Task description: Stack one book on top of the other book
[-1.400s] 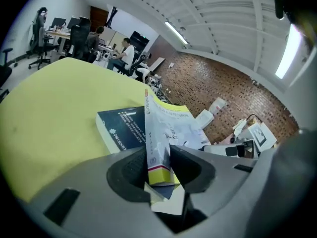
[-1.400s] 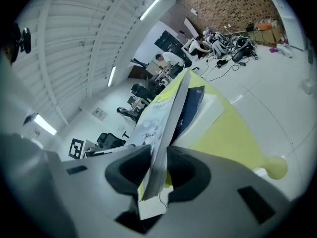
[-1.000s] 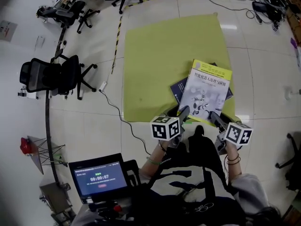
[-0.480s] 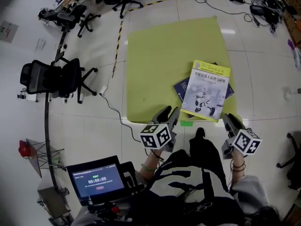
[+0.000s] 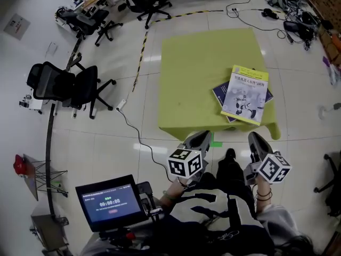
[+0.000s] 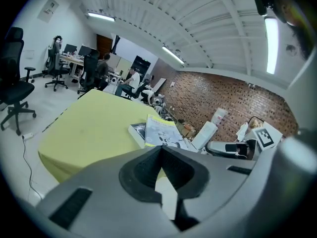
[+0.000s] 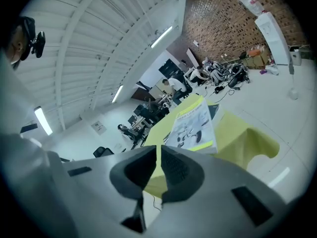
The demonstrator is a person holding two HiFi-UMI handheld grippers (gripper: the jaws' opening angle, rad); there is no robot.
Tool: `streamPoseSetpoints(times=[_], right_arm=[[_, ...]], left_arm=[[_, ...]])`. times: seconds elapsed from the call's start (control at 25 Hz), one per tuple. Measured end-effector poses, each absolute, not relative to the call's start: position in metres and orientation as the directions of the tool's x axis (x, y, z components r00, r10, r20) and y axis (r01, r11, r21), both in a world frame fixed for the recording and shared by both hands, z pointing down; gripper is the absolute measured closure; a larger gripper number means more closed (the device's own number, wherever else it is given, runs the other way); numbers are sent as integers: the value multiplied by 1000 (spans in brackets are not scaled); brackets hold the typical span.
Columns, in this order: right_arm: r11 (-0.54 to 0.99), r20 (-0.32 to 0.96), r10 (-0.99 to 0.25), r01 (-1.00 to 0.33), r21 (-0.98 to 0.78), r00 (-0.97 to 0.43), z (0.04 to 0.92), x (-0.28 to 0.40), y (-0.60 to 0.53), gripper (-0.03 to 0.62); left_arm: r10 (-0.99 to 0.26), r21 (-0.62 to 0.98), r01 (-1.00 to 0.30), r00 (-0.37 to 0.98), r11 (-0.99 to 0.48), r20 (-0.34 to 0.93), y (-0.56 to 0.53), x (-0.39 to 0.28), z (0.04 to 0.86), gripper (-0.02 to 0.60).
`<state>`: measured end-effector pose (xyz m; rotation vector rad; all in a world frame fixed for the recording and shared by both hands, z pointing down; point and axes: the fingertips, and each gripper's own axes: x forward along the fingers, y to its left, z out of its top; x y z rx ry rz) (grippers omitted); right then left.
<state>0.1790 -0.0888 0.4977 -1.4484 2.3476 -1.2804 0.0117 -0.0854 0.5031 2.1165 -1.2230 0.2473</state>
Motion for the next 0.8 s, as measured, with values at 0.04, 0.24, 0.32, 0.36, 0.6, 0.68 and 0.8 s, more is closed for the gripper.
streamPoseSetpoints(times=[0.04, 0.24, 0.32, 0.36, 0.6, 0.68, 0.8], right_arm=[[204, 326, -769, -695, -689, -550, 497, 167, -76, 585], [268, 353, -735, -727, -633, -579, 487, 112, -11, 599], [267, 358, -729, -725, -635, -583, 485, 96, 16, 599], [265, 358, -728, -721, -640, -585, 485, 90, 28, 599], [245, 367, -745, -741, -625, -556, 481, 84, 74, 599], [234, 373, -753, -750, -618, -542, 477, 85, 83, 599], [228, 382, -758, -764, -604, -528, 470, 84, 91, 599]], left_arm=[[-693, 454, -821, 550, -347, 466, -73, 8, 502, 577], [-672, 453, -793, 597, -408, 439, -17, -10, 488, 577], [-658, 461, -777, 618, -429, 430, 5, -15, 486, 577], [-651, 469, -769, 628, -434, 427, 15, -17, 486, 577], [-599, 504, -725, 680, -468, 422, 54, -10, 496, 577], [-587, 509, -714, 693, -481, 418, 62, -7, 494, 577], [-579, 507, -699, 709, -504, 402, 69, -5, 486, 577]])
